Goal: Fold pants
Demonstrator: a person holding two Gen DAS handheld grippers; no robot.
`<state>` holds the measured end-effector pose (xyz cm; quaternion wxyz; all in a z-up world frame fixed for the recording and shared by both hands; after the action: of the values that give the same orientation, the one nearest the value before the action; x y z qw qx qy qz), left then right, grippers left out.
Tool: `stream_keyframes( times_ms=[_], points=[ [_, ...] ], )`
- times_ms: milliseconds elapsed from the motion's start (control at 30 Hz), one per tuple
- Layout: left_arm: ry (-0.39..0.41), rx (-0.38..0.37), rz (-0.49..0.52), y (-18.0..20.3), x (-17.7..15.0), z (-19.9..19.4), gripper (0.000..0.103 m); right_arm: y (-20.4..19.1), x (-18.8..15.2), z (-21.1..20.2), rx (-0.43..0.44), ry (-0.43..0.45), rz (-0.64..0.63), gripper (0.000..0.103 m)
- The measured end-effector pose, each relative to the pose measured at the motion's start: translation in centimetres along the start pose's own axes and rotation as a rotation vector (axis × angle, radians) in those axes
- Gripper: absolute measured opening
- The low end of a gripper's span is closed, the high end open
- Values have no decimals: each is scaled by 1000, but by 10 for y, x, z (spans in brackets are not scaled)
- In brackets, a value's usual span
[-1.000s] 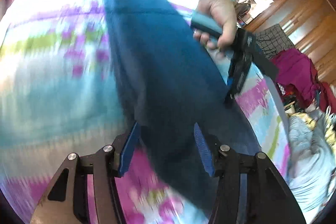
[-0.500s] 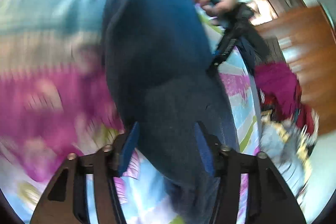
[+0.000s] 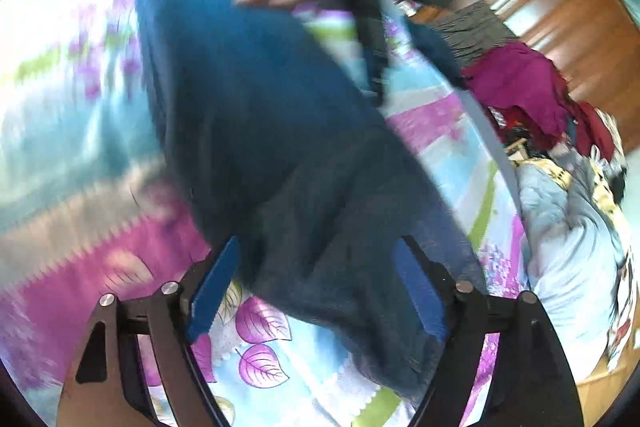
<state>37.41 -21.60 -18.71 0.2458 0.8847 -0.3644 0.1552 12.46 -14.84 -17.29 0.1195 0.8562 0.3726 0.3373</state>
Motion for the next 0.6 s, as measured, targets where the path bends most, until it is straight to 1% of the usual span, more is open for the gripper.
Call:
stream_keyframes(
  times_ms=[67,100,133,167,233,267,300,333,367,400,433,467,500,533,567,600],
  points=[
    [35,27,-104,-22,-34,-27,43,0,15,-7,69,10,79,83],
    [46,35,-175,-40,-57,-43,43,-2,25,-7,97,21,118,83],
    [50,35,-235,-53,-72,-52,43,-3,40,-3,141,35,169,83],
    [55,44,-324,-77,-94,-63,43,-4,50,4,175,39,209,83],
    [64,53,-450,-117,-127,-81,43,-6,81,23,229,59,299,83],
    [68,66,-498,-138,-143,-90,43,-10,96,34,272,63,340,83],
    [72,116,-550,-167,-167,-104,43,-18,106,40,295,62,361,83],
    [91,107,-577,-180,-181,-116,33,-18,121,57,314,58,378,83],
    [114,94,-608,-192,-198,-130,30,-25,128,63,329,54,379,83],
    [131,112,-637,-209,-219,-150,20,-29,136,70,347,47,375,83],
    [145,115,-651,-217,-232,-165,12,-33,145,76,362,45,368,83],
    [164,146,-685,-234,-254,-187,13,-36,154,80,368,52,359,83],
    [170,205,-717,-249,-275,-207,12,-39,161,82,372,58,347,83],
    [181,243,-749,-258,-294,-221,12,-46,166,81,373,59,330,83],
    [207,279,-795,-272,-315,-241,12,-46,171,83,369,58,314,83],
    [234,338,-864,-291,-341,-264,12,-47,175,85,370,55,307,83]
  ],
)
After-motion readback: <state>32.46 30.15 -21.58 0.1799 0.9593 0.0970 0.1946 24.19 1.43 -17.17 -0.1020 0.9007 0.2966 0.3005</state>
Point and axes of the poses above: each gripper's, at about its wrist camera, not at the fingertips, and z roughly the way its jaws point, y to its right, x to its top, the point moved 8 cm from there along z, roughly the way its jaws point
